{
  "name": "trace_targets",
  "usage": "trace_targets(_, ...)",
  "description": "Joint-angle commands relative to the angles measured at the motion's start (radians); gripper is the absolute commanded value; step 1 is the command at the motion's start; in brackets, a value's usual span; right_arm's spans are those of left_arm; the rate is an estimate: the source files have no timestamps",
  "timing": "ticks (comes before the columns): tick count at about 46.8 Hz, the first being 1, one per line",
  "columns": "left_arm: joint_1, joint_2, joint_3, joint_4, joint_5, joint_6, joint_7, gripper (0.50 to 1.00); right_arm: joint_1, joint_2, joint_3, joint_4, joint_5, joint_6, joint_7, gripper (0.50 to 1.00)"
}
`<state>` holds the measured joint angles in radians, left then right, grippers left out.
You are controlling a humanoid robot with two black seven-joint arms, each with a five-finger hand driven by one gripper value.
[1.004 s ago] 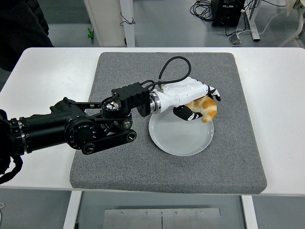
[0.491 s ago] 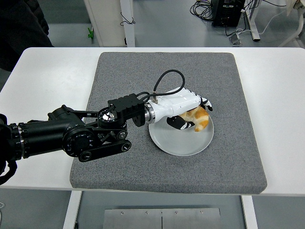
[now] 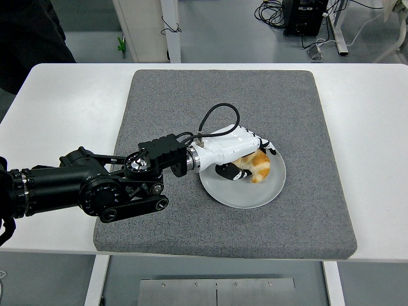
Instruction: Place the bread on the plate
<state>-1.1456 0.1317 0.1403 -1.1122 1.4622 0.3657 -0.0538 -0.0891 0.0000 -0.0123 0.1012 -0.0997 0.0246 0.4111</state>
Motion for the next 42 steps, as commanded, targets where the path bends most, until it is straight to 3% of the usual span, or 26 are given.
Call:
trace_targets(1,0.0,0.003,0.008,0.0,0.0,0.007,0.0,0.714,-0.001,0.0,0.0,0.0,0.0,0.0,0.0,1.0)
trace_targets(11,0.003,0.009,0.008,0.0,-0.002,0.009,0.0,0.722,0.0,0.0,0.0,0.0,0.0,0.0,0.0,1.0)
trace_targets(23,0.01,0.005,0.008,0.0,-0.006,0.009,0.005,0.786,-0.001,0.0,0.0,0.0,0.0,0.0,0.0,1.0)
trace_targets(27,0.009,0.005,0.008,0.0,-0.006,0.009,0.003,0.817,0.0,0.0,0.0,0.0,0.0,0.0,0.0,1.0)
trace_targets(36,0.0,0.016,0.004,-0.011,-0.02,-0.005,-0.012,0.948,-0.001,0.0,0.0,0.0,0.0,0.0,0.0,1.0)
trace_targets(42,-0.003,0.039,0.001,-0.024,-0.04,-0.024,-0.057,0.958,0.0,0.0,0.0,0.0,0.0,0.0,0.0,1.0)
